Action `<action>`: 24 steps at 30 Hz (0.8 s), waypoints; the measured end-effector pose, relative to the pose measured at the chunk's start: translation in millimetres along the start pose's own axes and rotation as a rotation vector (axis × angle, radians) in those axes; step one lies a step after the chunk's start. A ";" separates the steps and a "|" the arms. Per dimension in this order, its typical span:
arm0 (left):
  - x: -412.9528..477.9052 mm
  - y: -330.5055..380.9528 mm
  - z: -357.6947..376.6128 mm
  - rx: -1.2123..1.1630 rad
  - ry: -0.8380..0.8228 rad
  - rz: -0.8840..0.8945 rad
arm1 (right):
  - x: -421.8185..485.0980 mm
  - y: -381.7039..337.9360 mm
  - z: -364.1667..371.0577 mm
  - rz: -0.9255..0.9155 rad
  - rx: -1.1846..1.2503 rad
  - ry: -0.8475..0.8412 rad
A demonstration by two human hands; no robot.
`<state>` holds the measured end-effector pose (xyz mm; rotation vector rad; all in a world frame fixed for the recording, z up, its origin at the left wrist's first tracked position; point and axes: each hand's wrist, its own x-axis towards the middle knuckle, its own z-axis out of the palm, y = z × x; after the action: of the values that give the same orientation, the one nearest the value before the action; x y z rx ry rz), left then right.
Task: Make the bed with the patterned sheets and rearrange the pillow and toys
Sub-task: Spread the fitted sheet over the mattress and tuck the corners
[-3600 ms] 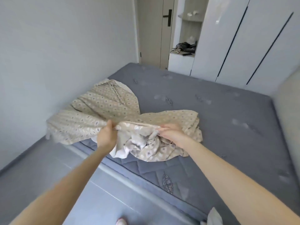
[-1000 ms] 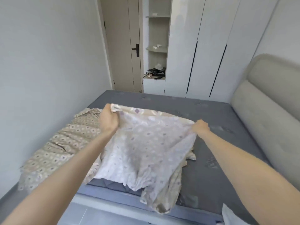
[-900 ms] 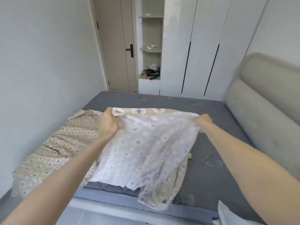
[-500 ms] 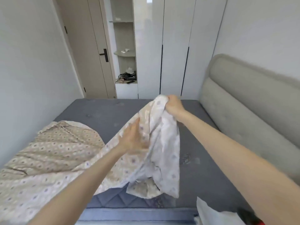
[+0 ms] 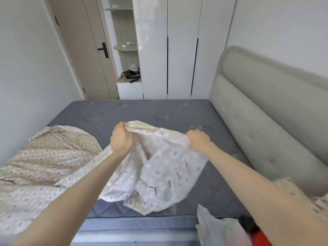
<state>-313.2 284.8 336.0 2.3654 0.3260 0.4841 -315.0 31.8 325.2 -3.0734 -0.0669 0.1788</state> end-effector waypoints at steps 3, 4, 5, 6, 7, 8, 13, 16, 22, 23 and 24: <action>-0.5 -7.4 -7.2 -0.010 0.055 -0.044 | 2.6 28.7 20.6 0.202 0.191 0.019; -1.6 -9.3 -7.7 0.007 0.044 -0.043 | 3.8 37.0 23.4 0.268 0.310 0.005; -3.0 -10.7 -7.2 0.023 0.021 -0.039 | 5.5 42.2 24.7 0.328 0.440 0.006; -4.5 -11.2 -4.9 0.042 -0.012 -0.034 | 7.4 44.0 22.4 0.396 0.591 0.043; -5.7 -10.8 -0.9 0.076 -0.053 -0.021 | 9.9 44.4 16.4 0.466 0.762 0.117; -6.8 -9.5 4.5 0.126 -0.101 -0.006 | 12.7 44.5 6.2 0.532 0.935 0.214; -21.2 15.4 36.8 0.335 -0.363 0.064 | 22.4 49.6 -81.0 0.482 1.321 0.706; -35.3 44.2 61.3 0.169 -0.561 0.185 | 15.3 50.8 -103.0 0.378 1.171 0.740; -52.7 85.7 90.2 0.062 -0.572 0.255 | -10.3 72.9 -68.6 0.290 0.920 0.394; -54.9 86.3 91.0 0.105 -0.569 0.267 | -18.9 82.0 -63.4 0.305 0.919 0.344; -57.1 85.1 90.9 0.132 -0.557 0.274 | -27.4 91.5 -58.5 0.313 0.919 0.272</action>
<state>-317.2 149.3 316.2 2.5654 -0.2300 -0.0913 -331.7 -64.2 380.4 -2.1425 0.3936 -0.1603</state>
